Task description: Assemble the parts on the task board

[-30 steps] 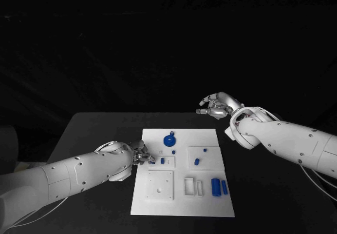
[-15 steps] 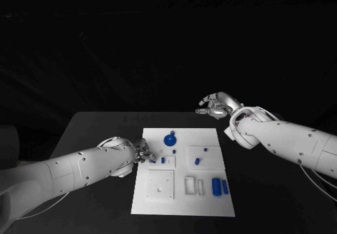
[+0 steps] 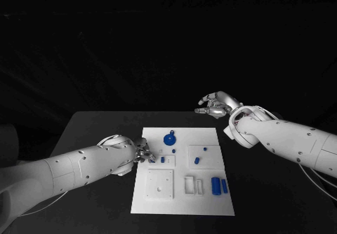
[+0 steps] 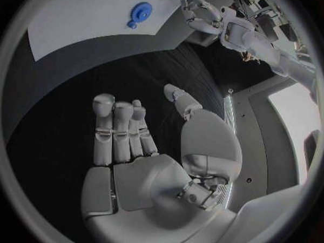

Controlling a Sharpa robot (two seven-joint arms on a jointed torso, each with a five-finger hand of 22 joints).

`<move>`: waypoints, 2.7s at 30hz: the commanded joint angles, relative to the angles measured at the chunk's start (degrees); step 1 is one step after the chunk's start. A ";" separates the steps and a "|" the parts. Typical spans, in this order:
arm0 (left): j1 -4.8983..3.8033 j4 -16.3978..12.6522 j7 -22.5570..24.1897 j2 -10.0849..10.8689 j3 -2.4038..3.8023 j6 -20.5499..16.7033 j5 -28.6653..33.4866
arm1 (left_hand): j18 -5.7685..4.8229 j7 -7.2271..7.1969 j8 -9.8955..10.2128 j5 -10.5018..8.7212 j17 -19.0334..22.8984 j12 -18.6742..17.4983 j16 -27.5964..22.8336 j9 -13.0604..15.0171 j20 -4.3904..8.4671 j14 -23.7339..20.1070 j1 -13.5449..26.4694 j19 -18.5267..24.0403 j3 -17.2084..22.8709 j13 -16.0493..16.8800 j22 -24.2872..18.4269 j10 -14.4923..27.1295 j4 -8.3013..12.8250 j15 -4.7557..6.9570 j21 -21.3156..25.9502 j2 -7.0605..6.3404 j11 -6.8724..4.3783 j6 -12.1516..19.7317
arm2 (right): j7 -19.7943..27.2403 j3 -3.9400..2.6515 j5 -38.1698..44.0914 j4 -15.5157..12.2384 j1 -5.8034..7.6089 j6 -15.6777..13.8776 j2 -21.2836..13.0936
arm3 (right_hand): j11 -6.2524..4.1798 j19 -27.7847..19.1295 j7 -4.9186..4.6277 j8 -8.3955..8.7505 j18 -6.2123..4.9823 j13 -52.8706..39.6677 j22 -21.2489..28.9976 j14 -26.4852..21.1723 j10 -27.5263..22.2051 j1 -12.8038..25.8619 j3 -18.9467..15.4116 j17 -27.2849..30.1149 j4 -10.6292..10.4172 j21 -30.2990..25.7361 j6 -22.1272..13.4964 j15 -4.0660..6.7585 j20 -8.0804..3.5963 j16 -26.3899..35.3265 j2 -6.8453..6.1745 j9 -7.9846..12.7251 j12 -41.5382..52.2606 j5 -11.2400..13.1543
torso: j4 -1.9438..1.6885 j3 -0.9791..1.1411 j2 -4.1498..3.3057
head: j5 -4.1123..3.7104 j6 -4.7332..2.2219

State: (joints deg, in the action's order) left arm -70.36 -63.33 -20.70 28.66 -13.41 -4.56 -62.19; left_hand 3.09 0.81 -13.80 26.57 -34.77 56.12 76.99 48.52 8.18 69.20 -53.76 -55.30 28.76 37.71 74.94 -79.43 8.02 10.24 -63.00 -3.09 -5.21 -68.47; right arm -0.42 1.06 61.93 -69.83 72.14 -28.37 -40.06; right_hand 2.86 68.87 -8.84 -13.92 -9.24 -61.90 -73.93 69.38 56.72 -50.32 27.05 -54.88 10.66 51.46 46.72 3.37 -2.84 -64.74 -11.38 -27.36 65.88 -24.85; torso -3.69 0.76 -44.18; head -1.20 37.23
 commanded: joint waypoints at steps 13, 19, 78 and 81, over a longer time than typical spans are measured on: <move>0.31 0.13 0.04 -0.16 -0.23 -2.04 -0.13 | 0.51 -0.05 0.92 -8.17 -0.05 0.14 -0.08 -1.05 7.12 0.49 2.95 -0.23 6.95 0.11 0.69 -0.96 1.49 1.06 0.07 -3.17 -0.40 0.03 | 0.35 -0.02 0.25 0.10 -0.11 0.72 0.11 | -0.07 0.01 -0.47 -0.08 -5.76 0.10 -0.08 0.27 -0.42 -0.04 -0.16 0.05 -0.34 -0.30 -0.04 0.18 -0.42 0.16 0.32 0.07 0.23 -0.04 | -0.05 -0.10 -0.03 | -0.01 -0.43; 0.32 0.18 0.09 -0.25 -0.23 -2.18 0.03 | 0.59 -0.06 1.00 -9.59 -0.09 0.09 -0.10 -1.19 7.14 0.50 3.78 -0.18 6.98 0.14 0.70 -0.98 -0.26 1.08 0.12 -4.39 -0.42 0.00 | 0.36 -0.02 0.25 0.10 -0.14 0.71 0.15 | -0.07 0.00 -0.47 -0.07 -5.76 0.12 -0.09 0.27 -0.43 -0.02 -0.17 0.05 -0.36 -0.31 -0.06 0.17 -0.42 0.17 0.33 0.08 0.24 -0.04 | -0.07 -0.12 -0.01 | 0.01 -0.44; 0.32 0.27 -0.18 -0.38 -0.23 -3.65 0.07 | 1.08 -0.31 0.40 -23.77 -0.58 0.34 0.32 -0.57 7.23 0.41 5.56 -0.14 6.90 0.74 0.73 -1.00 -10.60 1.26 -0.12 -12.59 -0.65 -0.43 | 0.40 -0.02 0.25 0.08 -0.16 0.75 0.16 | -0.05 0.02 -0.49 -0.07 -5.76 0.28 -0.17 0.26 -0.49 0.10 -0.22 0.05 -0.46 -0.39 -0.08 0.16 -0.40 0.18 0.30 0.12 0.36 -0.10 | -0.04 -0.14 0.01 | -0.07 -0.22; 0.32 0.40 -0.30 -0.33 -0.23 -3.52 0.07 | 1.09 -0.32 0.39 -23.77 -0.58 0.34 0.32 -0.55 7.24 0.41 5.58 -0.14 6.88 0.74 0.73 -1.00 -10.66 1.26 -0.13 -12.61 -0.65 -0.45 | 0.39 -0.02 0.25 0.12 -0.16 0.79 0.18 | -0.05 0.02 -0.49 -0.07 -5.76 0.29 -0.17 0.26 -0.49 0.10 -0.22 0.05 -0.47 -0.39 -0.08 0.16 -0.40 0.17 0.30 0.12 0.37 -0.11 | -0.01 -0.10 0.02 | -0.02 -0.29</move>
State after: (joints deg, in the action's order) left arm -70.04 -62.94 -20.90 28.40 -13.66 -7.77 -62.31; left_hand 3.09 0.38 -13.04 3.05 -35.28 56.12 76.99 47.90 8.18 69.70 -48.32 -55.30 35.64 38.38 74.94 -80.16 -2.34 11.16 -63.00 -15.46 -5.94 -68.44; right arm -0.41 1.06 61.93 -69.70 72.00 -28.27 -39.94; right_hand 2.86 68.87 -9.08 -13.92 -9.24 -61.70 -74.01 69.46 56.72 -50.32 26.90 -54.88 10.51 51.46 46.66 3.44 -2.84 -64.73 -11.38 -27.29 66.06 -24.85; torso -3.72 0.63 -44.17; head -1.30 36.97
